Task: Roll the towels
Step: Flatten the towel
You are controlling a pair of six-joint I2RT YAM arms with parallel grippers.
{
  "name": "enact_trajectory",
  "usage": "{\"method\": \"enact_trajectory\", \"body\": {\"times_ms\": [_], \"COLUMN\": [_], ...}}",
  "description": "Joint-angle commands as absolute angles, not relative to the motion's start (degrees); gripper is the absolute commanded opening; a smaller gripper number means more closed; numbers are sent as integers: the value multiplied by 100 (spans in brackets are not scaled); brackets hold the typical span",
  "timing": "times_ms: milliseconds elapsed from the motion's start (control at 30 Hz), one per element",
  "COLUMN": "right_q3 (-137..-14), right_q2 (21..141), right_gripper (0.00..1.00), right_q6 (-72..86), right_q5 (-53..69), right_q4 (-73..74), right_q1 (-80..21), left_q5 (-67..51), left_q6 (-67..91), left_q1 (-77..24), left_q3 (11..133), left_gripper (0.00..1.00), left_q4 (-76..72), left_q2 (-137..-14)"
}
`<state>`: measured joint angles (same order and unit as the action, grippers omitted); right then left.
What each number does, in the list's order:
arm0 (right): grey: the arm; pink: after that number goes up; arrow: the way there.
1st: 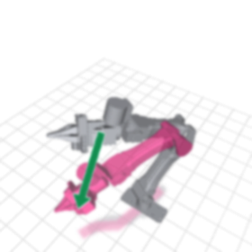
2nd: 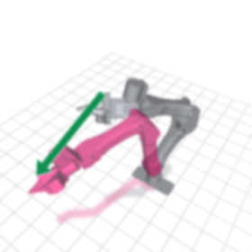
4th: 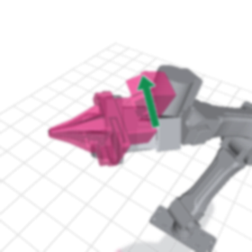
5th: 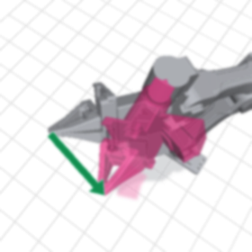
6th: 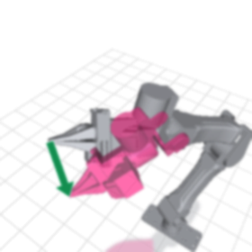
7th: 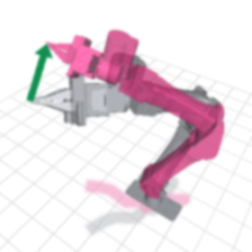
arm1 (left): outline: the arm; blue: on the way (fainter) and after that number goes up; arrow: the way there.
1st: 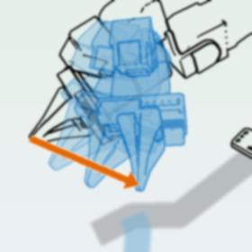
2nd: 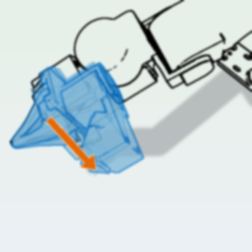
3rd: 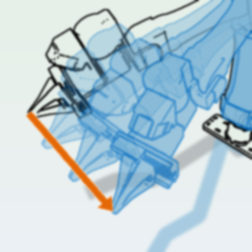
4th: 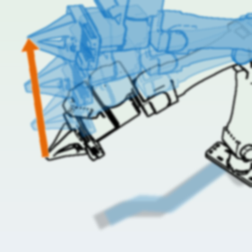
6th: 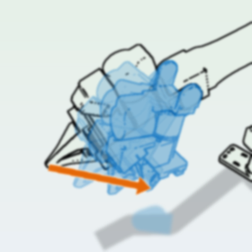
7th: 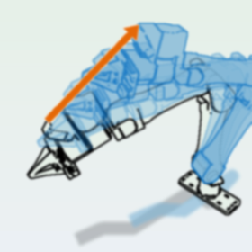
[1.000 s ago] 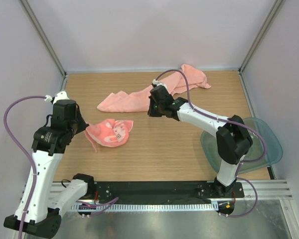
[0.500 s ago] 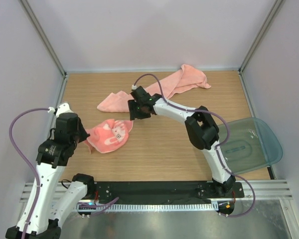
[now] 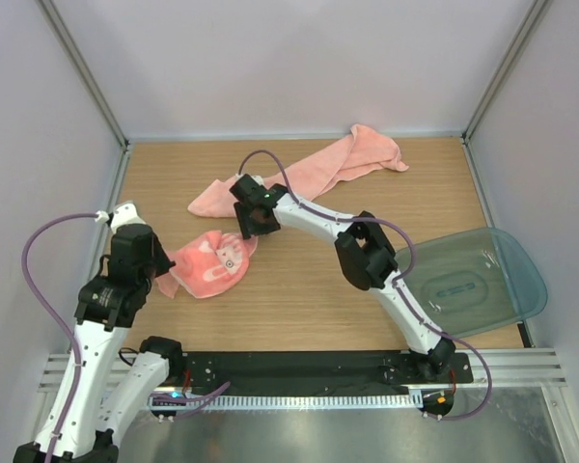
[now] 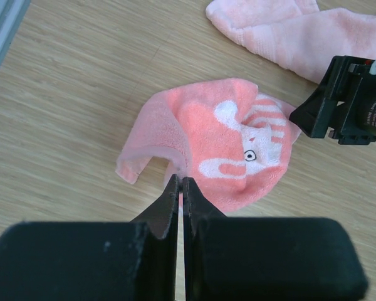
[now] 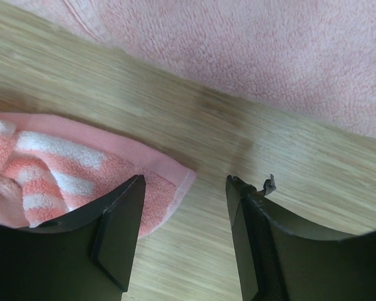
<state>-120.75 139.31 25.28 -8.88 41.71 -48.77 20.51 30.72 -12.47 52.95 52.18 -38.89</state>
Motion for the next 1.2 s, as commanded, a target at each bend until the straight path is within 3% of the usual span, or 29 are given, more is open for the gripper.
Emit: {"method": "enact_trajectory", "body": {"times_ms": [0,167,500,733,833,1167], "right_q3": [-12585,-12700,-12700,-12279,-11728,-8870], "right_q2": [14141,14273,14616,14169,13467,9934], "right_gripper": [61,55,22,7,1,1], "right_q6": [2382,2347,2461,2540,2558,2259], "right_q5": [-1204,-1397,-1538,-1723,-1644,-1460], "right_q4": [4561,4684,4799,4694,4580,4368], "right_q1": [-4957,-5106,-5168,-5072,-4809,-3912], "left_q5": [2136,2136,2127,2118,2109,2048], "left_q6": [2953,2918,2883,2865,2865,2935], "left_q1": [-1248,-1248,-1239,-1239,-1230,-1239], "left_q3": [5265,5256,5221,5230,5247,6310], "left_gripper": [0,0,0,0,0,0], "left_q4": [4869,4843,4816,4825,4825,5185], "left_q2": [-3832,-3788,-3735,-3806,-3841,-4157]}}
